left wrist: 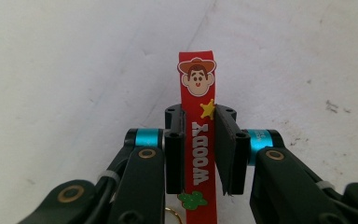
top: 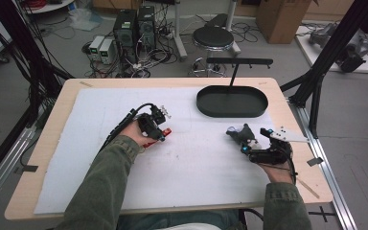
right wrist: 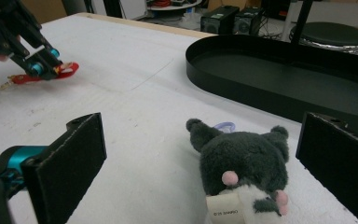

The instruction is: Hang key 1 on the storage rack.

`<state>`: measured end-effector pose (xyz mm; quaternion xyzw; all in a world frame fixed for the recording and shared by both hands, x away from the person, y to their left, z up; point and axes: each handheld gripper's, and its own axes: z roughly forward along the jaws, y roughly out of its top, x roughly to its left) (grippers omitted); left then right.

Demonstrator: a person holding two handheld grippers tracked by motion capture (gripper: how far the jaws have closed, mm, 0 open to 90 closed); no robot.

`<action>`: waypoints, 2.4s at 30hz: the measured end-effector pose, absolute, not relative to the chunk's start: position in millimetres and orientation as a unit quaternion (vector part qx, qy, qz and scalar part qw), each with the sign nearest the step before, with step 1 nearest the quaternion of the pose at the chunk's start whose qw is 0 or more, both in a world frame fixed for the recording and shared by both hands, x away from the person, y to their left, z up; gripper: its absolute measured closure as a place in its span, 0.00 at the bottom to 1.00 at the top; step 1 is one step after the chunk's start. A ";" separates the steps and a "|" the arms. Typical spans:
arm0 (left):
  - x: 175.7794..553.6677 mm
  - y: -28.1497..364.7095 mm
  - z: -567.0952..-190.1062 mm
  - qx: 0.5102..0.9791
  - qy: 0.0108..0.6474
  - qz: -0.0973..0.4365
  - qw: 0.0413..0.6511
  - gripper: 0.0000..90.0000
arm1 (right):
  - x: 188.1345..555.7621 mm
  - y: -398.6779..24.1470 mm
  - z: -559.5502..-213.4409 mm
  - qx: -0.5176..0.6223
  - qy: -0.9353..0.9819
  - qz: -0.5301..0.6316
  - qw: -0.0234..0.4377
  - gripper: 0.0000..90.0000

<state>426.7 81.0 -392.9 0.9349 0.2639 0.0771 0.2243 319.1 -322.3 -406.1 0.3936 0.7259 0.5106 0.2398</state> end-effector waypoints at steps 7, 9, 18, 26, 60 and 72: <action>424.7 86.3 -364.0 0.923 0.258 0.096 0.270 0.83 | 319.3 -321.9 -406.2 0.393 0.727 0.510 0.240 0.00; 424.4 86.8 -357.4 0.920 0.256 0.104 0.277 0.83 | 319.4 -321.9 -406.2 0.393 0.727 0.510 0.240 0.00; 421.2 90.1 -338.9 0.912 0.251 0.111 0.304 0.83 | 319.5 -321.8 -406.3 0.391 0.727 0.510 0.241 0.00; 423.9 87.5 -315.5 0.911 0.239 0.118 0.314 0.83 | 319.0 -321.7 -406.2 0.392 0.728 0.510 0.239 0.00; 454.0 29.3 -224.9 0.924 0.165 0.121 0.322 0.83 | 318.7 -320.8 -406.9 0.389 0.731 0.508 0.237 0.00; 480.8 0.5 -221.8 0.924 0.153 0.107 0.334 0.83 | 318.5 -323.9 -408.1 0.393 0.731 0.506 0.236 0.00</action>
